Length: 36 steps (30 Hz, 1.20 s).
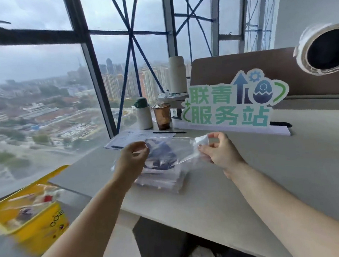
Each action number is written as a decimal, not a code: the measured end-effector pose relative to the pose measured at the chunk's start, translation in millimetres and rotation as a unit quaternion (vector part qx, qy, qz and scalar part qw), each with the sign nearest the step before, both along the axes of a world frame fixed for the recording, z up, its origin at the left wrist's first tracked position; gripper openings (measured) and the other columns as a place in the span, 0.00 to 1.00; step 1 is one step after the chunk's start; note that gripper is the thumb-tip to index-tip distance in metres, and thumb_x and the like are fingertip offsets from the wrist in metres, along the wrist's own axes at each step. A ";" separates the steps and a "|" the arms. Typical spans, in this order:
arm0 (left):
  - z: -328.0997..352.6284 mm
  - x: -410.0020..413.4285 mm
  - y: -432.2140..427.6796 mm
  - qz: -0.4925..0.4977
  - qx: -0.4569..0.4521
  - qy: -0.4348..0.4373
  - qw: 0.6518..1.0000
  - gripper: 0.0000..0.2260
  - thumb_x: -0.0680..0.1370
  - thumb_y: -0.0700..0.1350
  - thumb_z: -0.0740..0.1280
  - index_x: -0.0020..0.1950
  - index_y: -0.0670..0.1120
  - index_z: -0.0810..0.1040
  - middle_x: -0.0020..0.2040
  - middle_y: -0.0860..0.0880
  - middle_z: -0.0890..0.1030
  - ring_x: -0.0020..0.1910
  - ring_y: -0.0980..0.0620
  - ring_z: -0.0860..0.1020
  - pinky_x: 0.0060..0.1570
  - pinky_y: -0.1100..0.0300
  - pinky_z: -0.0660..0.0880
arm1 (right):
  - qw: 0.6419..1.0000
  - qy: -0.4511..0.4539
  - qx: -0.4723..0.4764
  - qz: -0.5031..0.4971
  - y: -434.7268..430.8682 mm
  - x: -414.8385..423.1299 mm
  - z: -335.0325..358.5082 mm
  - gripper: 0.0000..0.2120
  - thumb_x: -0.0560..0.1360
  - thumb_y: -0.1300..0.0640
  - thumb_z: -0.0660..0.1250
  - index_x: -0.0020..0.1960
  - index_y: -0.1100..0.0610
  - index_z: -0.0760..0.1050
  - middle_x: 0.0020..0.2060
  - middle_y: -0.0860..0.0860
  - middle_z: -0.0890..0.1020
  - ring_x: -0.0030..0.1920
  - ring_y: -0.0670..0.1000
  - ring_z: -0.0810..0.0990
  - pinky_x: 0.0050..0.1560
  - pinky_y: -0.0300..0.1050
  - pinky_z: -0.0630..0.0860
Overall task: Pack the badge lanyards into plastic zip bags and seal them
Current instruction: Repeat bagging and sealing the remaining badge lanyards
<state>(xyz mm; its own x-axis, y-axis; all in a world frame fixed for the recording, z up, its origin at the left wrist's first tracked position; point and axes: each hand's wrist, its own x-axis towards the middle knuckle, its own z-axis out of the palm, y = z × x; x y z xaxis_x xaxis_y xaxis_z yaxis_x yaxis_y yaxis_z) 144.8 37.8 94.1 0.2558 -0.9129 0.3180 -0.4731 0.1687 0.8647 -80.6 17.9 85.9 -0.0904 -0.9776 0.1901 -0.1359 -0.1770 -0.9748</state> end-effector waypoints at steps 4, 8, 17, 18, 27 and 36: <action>5.9 40.0 -15.6 -0.020 0.049 -0.026 0.998 0.22 0.76 0.42 0.68 0.69 0.41 0.70 0.64 0.44 0.75 0.54 0.49 0.75 0.53 0.61 0.69 | 0.998 0.068 -0.009 0.006 -30.1 46.1 2.3 0.19 0.73 0.58 0.70 0.60 0.58 0.66 0.39 0.50 0.75 0.36 0.49 0.76 0.36 0.38 0.75; -17.0 64.1 -36.9 0.013 0.157 -0.265 0.951 0.28 0.77 0.56 0.63 0.75 0.52 0.60 0.75 0.48 0.63 0.71 0.43 0.63 0.71 0.52 0.58 | 0.978 0.209 0.027 0.000 -49.6 64.4 -20.7 0.26 0.72 0.52 0.70 0.65 0.57 0.64 0.46 0.51 0.74 0.47 0.52 0.74 0.51 0.43 0.70; -21.2 64.5 -26.9 0.046 0.089 -0.280 0.955 0.26 0.78 0.60 0.59 0.74 0.58 0.60 0.78 0.51 0.53 0.75 0.44 0.52 0.71 0.48 0.52 | 0.987 0.154 0.044 -0.013 -33.0 51.1 -27.0 0.28 0.76 0.46 0.64 0.71 0.54 0.60 0.63 0.52 0.73 0.58 0.50 0.71 0.54 0.41 0.64; -20.5 64.6 -22.3 0.040 0.077 -0.276 0.957 0.26 0.77 0.60 0.60 0.74 0.58 0.60 0.77 0.51 0.54 0.75 0.45 0.52 0.71 0.49 0.52 | 0.988 0.148 0.045 -0.016 -28.0 48.6 -27.2 0.28 0.76 0.46 0.63 0.72 0.54 0.60 0.63 0.52 0.73 0.60 0.51 0.70 0.54 0.41 0.63; -32.6 71.9 -3.6 0.021 0.018 -0.246 0.969 0.24 0.76 0.57 0.63 0.72 0.55 0.66 0.75 0.52 0.61 0.73 0.48 0.58 0.71 0.52 0.55 | 0.988 0.144 0.062 -0.006 -0.6 31.3 -36.8 0.26 0.76 0.46 0.65 0.70 0.53 0.62 0.63 0.52 0.73 0.60 0.52 0.74 0.62 0.48 0.70; -27.6 69.8 -39.9 0.047 -0.011 -0.190 0.981 0.22 0.77 0.52 0.64 0.71 0.52 0.67 0.71 0.50 0.69 0.71 0.48 0.62 0.67 0.55 0.58 | 0.993 0.082 0.061 0.066 -52.4 30.6 -40.7 0.26 0.76 0.41 0.59 0.69 0.53 0.65 0.63 0.49 0.74 0.62 0.49 0.74 0.67 0.52 0.69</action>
<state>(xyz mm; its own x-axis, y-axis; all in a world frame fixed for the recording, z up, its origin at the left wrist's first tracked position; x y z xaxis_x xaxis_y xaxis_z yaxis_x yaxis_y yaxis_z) 214.7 -2.1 66.6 0.1986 -0.8825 0.4262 -0.7743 0.1254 0.6203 -50.0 -34.5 45.1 0.0619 -0.9956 0.0710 -0.2779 -0.0855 -0.9568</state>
